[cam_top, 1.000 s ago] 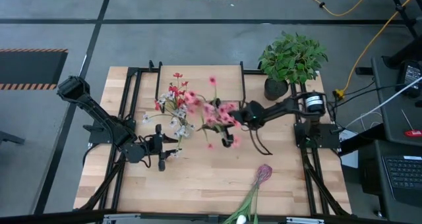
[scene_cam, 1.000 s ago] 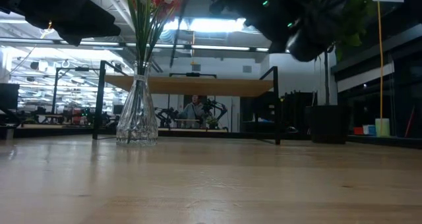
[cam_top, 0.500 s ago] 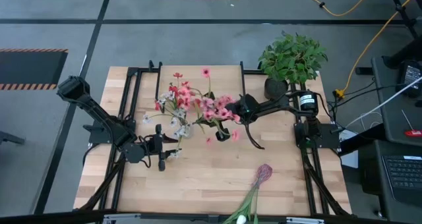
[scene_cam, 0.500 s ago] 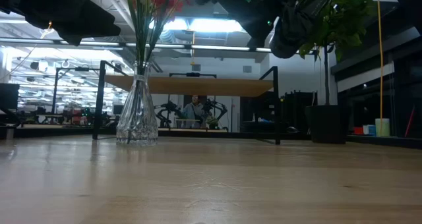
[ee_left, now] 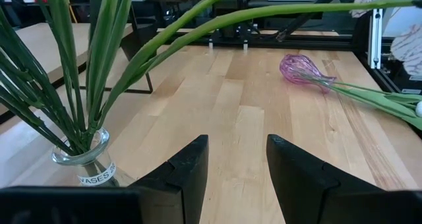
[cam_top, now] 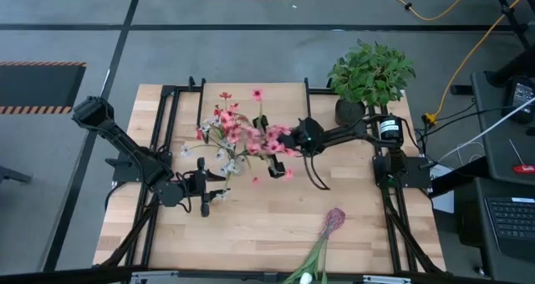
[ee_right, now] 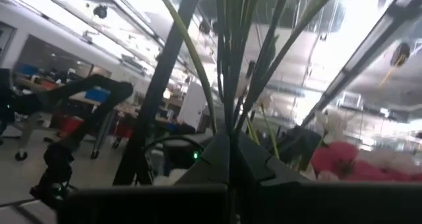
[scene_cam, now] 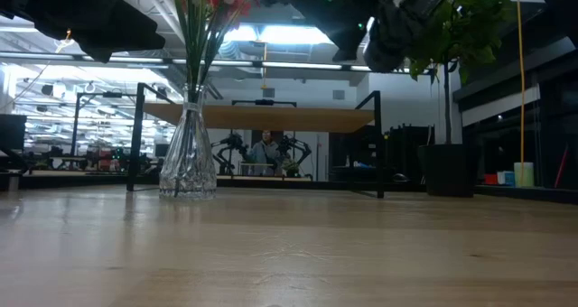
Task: Pick and place flowers into a vace then onto a shelf
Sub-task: Put the pink flowers into the transparent vase
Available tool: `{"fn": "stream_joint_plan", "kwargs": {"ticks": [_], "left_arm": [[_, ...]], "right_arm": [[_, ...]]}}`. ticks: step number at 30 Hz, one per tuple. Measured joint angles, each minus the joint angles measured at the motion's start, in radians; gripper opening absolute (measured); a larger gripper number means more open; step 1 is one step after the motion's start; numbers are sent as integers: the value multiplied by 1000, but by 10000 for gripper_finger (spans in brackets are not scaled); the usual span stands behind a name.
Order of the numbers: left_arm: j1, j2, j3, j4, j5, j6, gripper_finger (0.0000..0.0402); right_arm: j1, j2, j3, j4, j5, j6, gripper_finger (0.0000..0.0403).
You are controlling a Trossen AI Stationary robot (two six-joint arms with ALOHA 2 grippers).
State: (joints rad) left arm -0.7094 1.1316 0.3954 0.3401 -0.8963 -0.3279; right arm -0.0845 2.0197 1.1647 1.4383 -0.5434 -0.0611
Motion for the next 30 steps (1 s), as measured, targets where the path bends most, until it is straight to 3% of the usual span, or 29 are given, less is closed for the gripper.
{"fn": "stream_joint_plan", "kwargs": {"ticks": [6, 18, 30], "left_arm": [[0, 0, 0, 0, 0, 0, 147], [0, 0, 0, 0, 0, -1, 147], [0, 0, 0, 0, 0, -1, 147]], "right_arm": [[-3, 1, 34, -99, 0, -1, 0], [-16, 102, 33, 67, 64, 53, 0], [-18, 106, 34, -9, 79, 55, 0]]}}
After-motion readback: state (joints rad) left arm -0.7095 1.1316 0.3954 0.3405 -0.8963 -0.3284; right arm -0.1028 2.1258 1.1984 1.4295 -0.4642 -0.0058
